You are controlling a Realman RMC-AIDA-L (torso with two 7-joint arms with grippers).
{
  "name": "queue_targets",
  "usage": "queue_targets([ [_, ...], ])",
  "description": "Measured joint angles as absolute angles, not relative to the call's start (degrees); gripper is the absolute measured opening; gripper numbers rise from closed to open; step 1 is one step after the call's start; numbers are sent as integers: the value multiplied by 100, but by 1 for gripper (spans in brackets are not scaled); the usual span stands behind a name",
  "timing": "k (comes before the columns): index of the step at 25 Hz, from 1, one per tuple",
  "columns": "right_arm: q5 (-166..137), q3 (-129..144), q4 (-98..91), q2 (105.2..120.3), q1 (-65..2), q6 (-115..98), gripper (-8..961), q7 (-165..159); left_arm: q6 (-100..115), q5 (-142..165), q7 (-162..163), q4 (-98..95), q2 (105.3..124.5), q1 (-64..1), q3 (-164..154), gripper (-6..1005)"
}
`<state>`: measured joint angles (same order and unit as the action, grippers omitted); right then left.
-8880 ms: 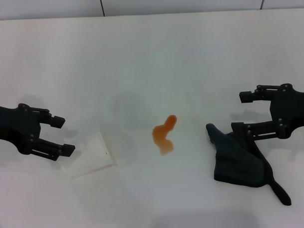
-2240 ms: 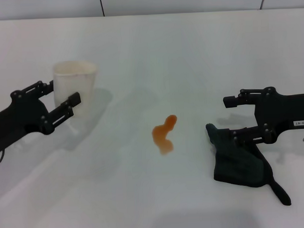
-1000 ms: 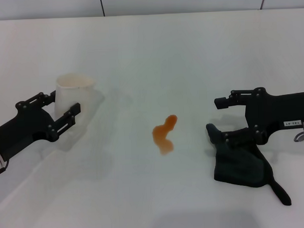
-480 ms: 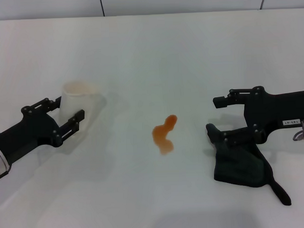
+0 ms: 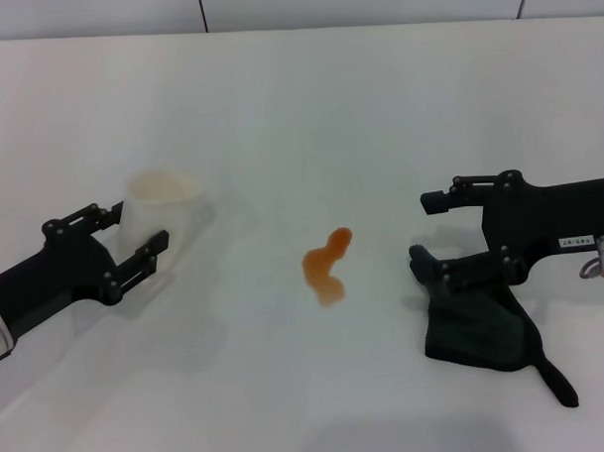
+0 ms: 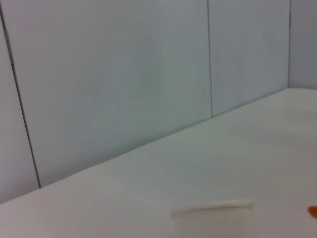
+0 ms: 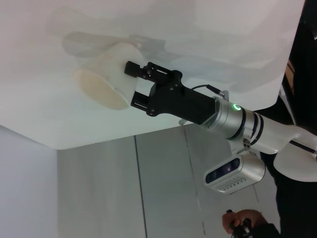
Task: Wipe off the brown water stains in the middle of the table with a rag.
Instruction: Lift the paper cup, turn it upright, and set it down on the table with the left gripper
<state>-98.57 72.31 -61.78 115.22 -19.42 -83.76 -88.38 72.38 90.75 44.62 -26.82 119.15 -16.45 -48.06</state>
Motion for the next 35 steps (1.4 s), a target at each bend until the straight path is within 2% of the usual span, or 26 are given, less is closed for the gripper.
queue_targets([
  [24,-9837,7429,-6497,11522,-1918,-8370,842,-8944,7254,9298,4748,-2886,11906,-1357,-5028,639],
  [35,-9848,7436,-6486,11522,-1941,-8311,842,-8947,7335,9556,5314,-3417,11926,-1191,-5076,843],
])
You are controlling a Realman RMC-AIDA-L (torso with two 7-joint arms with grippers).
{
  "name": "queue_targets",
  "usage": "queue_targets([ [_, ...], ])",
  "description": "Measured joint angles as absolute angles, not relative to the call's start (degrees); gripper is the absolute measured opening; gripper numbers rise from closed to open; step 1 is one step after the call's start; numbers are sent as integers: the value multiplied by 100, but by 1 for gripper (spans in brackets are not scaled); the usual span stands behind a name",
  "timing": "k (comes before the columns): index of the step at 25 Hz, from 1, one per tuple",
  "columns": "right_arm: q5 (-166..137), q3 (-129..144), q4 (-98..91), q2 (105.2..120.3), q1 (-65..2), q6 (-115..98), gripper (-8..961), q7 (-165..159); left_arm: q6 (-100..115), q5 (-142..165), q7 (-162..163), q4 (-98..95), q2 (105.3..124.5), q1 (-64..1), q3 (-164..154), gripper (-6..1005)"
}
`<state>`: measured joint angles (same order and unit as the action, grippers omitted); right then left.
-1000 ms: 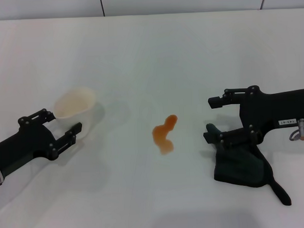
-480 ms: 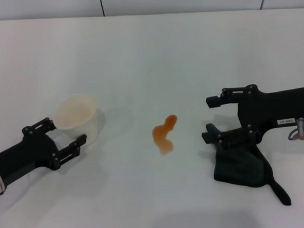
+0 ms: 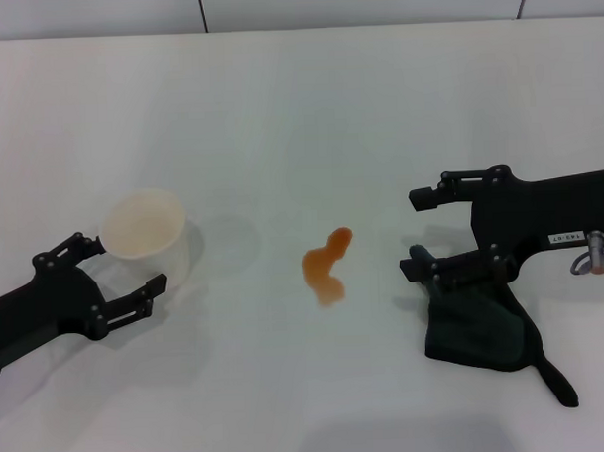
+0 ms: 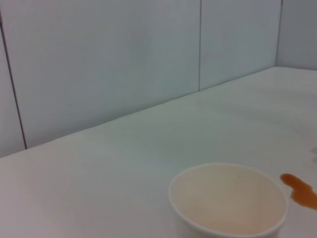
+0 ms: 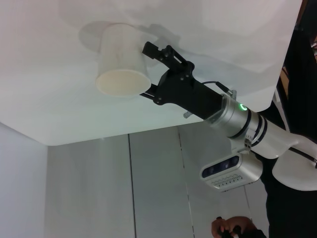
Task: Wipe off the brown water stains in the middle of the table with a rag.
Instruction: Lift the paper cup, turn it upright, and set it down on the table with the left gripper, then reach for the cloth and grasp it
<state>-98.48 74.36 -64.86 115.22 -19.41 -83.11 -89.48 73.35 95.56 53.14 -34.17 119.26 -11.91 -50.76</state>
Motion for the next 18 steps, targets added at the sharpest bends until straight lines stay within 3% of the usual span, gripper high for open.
queue_targets([
  [12,-9725,7459,-6473,11522,-1934,-8295,841,-9009,8444,9862,6850,-5294,11885,-401,-5026,868],
  [18,-9651,7462,-6470,11523,-1963,-8293,842,-9009,9312,10295,7672,-6224,11826,-363,-4564,867],
])
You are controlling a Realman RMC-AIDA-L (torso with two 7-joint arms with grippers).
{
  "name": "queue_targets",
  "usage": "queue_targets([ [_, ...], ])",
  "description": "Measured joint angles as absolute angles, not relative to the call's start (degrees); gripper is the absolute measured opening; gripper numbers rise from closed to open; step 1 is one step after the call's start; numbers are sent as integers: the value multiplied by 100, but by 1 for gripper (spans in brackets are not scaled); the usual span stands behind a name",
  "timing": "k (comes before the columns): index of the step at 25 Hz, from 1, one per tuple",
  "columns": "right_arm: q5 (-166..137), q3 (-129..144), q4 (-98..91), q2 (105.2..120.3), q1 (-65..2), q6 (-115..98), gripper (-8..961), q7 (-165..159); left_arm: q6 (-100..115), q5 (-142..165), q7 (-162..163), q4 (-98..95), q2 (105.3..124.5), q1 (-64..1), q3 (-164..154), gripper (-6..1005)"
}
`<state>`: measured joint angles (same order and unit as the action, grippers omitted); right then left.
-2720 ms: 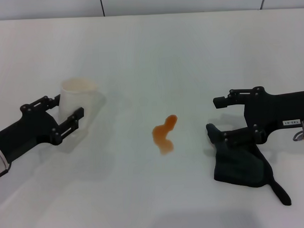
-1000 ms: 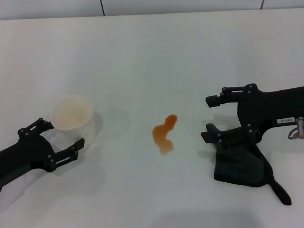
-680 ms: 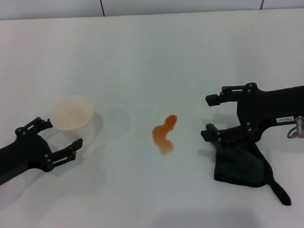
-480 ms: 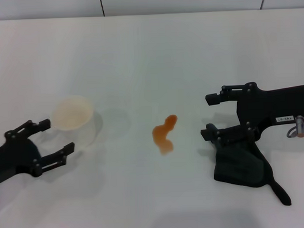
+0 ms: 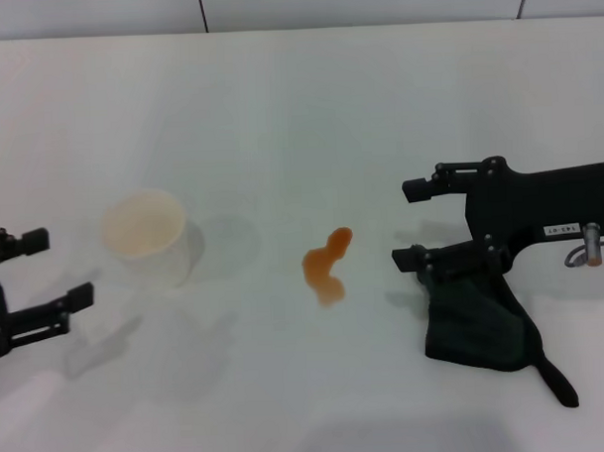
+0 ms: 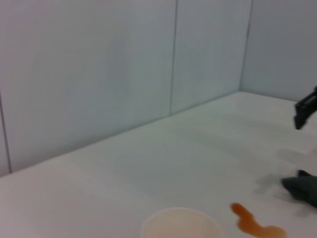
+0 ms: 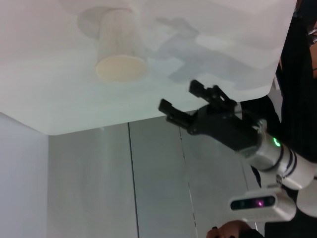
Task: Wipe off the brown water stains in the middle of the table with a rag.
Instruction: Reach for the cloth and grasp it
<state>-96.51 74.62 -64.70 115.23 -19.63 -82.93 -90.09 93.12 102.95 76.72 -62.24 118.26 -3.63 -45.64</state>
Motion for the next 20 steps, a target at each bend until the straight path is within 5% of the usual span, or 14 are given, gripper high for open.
queue_targets([
  [20,-9355,7495,-6514,11525,-1883,-8296,842,-9231,10930,11498,8869,-7284,11257,-1790,-4313,861],
])
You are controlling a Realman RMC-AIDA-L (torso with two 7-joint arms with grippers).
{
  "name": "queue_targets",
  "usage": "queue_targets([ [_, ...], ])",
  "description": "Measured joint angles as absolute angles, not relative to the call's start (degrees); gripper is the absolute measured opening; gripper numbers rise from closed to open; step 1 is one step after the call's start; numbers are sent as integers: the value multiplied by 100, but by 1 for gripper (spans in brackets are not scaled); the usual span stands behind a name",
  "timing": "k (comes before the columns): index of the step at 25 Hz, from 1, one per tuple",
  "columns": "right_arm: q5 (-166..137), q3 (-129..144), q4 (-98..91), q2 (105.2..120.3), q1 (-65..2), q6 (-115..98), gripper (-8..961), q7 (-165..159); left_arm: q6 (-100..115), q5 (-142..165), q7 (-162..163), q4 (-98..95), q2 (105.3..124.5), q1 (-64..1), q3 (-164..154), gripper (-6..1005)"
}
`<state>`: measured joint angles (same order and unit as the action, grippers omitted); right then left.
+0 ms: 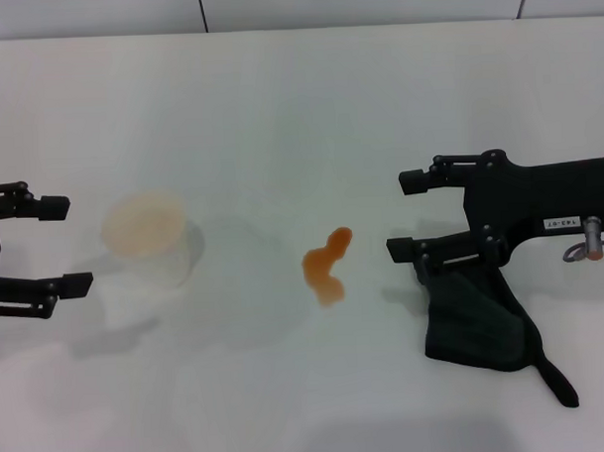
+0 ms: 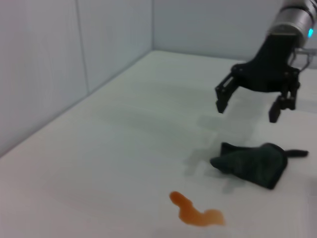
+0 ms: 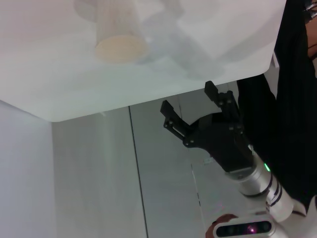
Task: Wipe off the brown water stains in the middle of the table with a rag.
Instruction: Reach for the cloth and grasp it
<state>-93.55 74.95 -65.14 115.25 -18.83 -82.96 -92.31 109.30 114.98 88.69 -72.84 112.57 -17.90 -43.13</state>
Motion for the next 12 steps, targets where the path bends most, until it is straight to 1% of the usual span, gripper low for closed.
queue_targets([
  [5,-9352,7497,-6488,11523,-1881,-8299,842,-9234,11094,11757,8987,-7297,11183,-1919,-4540,861],
  [12,-9403,7482,-6519,11498,-1880,-8306,841,-9512,11175,11774,9038,-7309,11172,-1868,-4742,861],
])
